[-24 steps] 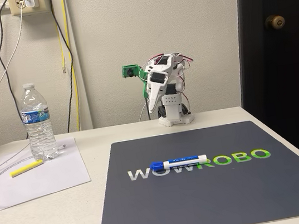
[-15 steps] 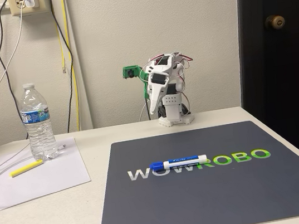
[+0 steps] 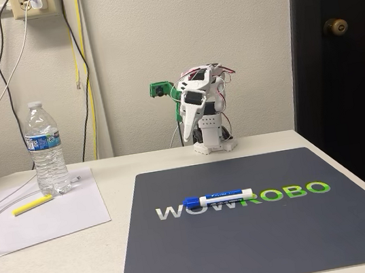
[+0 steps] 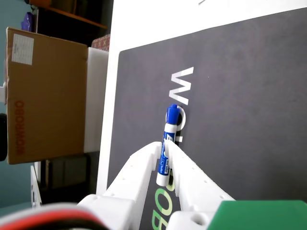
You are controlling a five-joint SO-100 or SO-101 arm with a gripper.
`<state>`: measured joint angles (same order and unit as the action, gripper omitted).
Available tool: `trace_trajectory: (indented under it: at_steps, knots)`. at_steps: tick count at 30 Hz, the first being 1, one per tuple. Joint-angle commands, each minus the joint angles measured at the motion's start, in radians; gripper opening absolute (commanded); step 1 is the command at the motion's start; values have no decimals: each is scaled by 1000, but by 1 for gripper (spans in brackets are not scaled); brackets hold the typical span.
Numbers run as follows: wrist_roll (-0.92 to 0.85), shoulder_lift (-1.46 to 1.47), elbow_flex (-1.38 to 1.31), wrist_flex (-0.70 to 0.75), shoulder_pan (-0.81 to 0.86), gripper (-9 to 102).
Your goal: Pick up the blue marker.
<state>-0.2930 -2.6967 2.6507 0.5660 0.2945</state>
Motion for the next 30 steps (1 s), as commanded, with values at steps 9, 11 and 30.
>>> trace_trajectory:
  at_steps: [9,11,30]
  knots:
    - [0,192,-285,107,-23,0]
    - [9,258,-367,150,-32,0]
    - [2,1031,-1250,586,-146,0]
